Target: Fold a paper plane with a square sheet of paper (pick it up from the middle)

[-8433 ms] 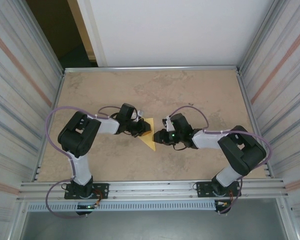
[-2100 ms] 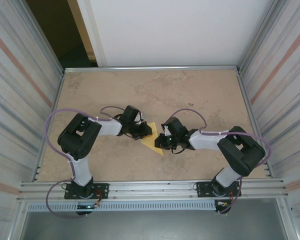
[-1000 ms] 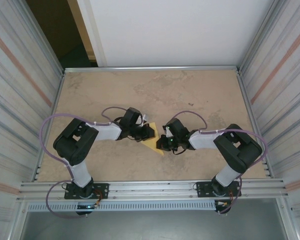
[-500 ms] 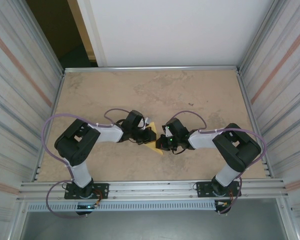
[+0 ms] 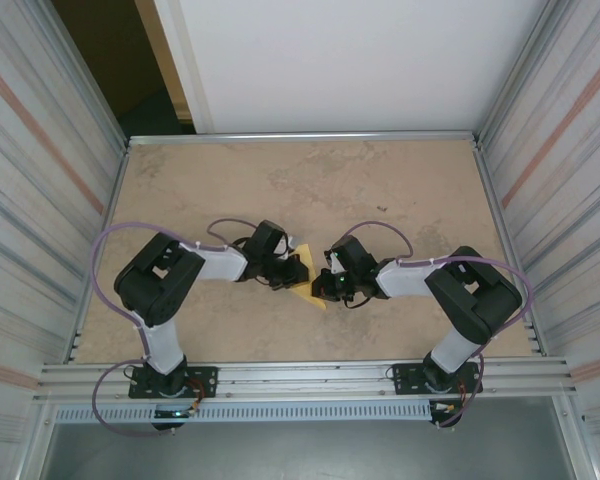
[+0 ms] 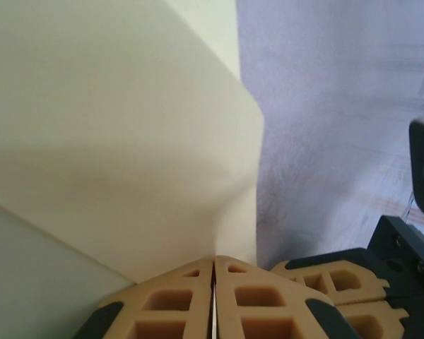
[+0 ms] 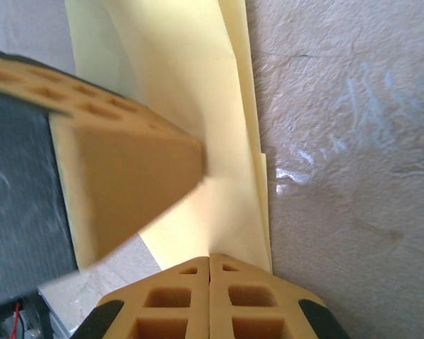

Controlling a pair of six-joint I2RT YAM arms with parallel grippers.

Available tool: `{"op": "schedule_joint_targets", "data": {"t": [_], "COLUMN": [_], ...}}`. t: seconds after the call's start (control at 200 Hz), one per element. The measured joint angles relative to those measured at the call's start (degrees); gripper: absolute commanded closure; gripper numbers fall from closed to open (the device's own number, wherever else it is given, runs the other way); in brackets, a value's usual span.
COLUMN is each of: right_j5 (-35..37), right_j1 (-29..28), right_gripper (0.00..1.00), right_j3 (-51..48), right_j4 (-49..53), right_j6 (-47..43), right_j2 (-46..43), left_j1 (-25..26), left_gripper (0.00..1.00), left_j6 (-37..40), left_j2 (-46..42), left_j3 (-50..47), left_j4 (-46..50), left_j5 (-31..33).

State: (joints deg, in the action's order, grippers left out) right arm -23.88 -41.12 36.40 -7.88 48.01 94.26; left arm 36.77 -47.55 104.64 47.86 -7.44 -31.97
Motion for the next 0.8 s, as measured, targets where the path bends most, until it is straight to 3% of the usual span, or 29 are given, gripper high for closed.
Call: {"op": "schedule_joint_targets", "data": {"t": [0.797], "right_j5": [-0.04], "right_j1": [-0.04], "right_gripper": [0.95], "right_j3": [0.68], "right_j4": [-0.24], "right_j6": [1.27], "right_j2": [0.81], "left_j1": [-17.64], "left_gripper": [0.89], "left_j6": [11.45], "left_j2": [6.16], "left_j3": [14.01], "left_j4": [15.04], "left_j5": [1.42]}}
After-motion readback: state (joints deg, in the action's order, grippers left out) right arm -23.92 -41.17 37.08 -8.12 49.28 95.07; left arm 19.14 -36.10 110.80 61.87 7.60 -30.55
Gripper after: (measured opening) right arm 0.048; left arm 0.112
